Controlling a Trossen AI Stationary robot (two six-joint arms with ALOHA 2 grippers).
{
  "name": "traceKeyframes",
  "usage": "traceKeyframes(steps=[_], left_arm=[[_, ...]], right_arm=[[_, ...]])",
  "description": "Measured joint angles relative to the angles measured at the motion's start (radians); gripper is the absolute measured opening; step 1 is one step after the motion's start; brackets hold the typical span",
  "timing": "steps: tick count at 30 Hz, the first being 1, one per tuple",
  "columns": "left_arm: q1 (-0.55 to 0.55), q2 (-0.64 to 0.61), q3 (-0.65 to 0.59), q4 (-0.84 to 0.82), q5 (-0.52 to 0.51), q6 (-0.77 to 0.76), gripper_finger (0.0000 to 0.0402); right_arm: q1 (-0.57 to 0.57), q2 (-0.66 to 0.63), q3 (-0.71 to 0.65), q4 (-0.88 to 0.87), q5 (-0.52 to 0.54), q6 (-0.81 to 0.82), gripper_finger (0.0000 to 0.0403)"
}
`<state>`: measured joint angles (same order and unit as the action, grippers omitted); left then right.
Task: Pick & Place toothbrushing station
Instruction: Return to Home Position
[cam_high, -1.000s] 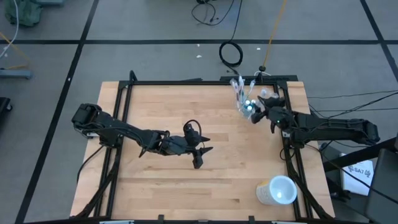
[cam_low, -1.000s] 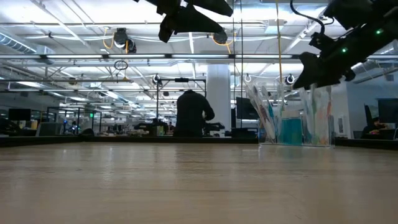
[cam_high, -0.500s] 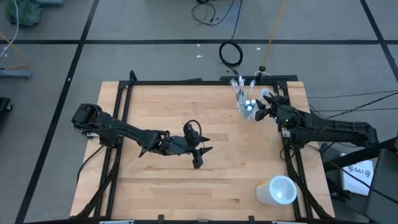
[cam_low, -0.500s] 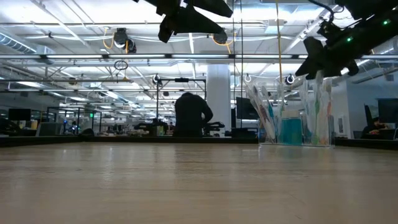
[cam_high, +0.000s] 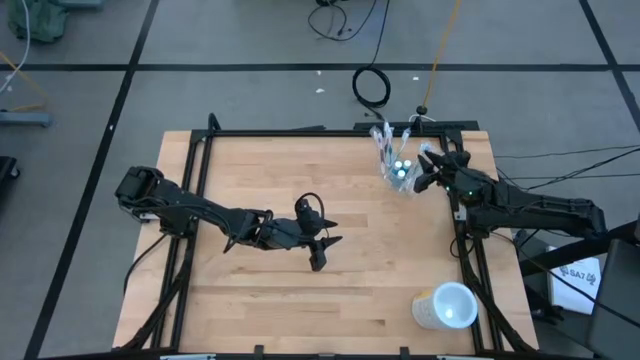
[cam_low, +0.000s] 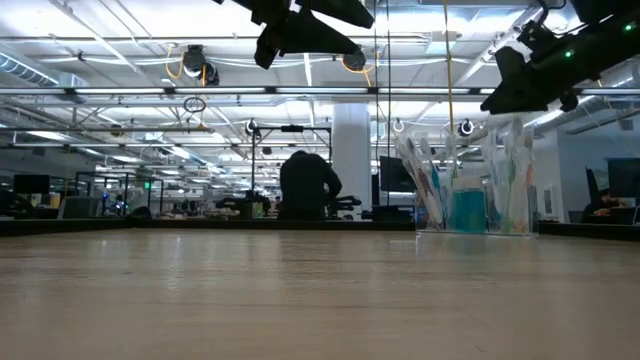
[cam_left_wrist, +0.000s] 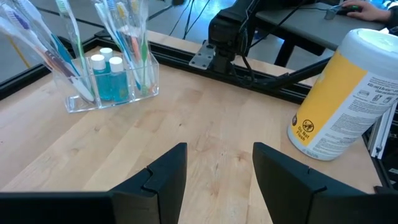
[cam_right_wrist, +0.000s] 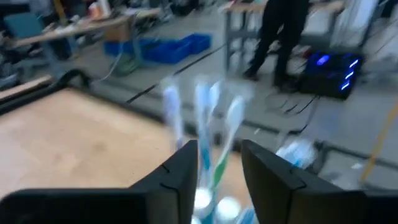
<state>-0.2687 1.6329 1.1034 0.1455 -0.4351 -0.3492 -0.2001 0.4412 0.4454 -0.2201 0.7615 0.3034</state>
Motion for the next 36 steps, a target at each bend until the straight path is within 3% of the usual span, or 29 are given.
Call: traceKeyframes(steps=[6,12,18,25,31,36], left_arm=[[0.001,0.0,0.0,0.004,0.0,0.007,0.0186],[0.02,0.0,0.0,0.007,0.0,0.015,0.0186],[0.036,0.0,0.0,0.001,0.001,0.019,0.0186],[0.039,0.0,0.0,-0.001,0.083,0.065,0.0186],[0.04,0.0,0.0,-0.001,0.094,0.127,0.0186],[0.045,-0.062,0.0,-0.07,0.082,0.188,0.0186]], right_arm=[[-0.005,0.011,0.0,0.189,0.182,-0.142,0.0058],[-0.051,0.063,0.0,0.37,0.211,-0.24,0.0005],[-0.136,0.173,0.0,0.3,0.2,-0.131,0.0001],[-0.209,0.26,0.0,0.2,0.126,0.03,0.0001],[-0.212,0.266,0.0,0.14,0.124,0.102,0.0],[-0.187,0.22,0.0,0.206,0.115,0.045,0.0]])
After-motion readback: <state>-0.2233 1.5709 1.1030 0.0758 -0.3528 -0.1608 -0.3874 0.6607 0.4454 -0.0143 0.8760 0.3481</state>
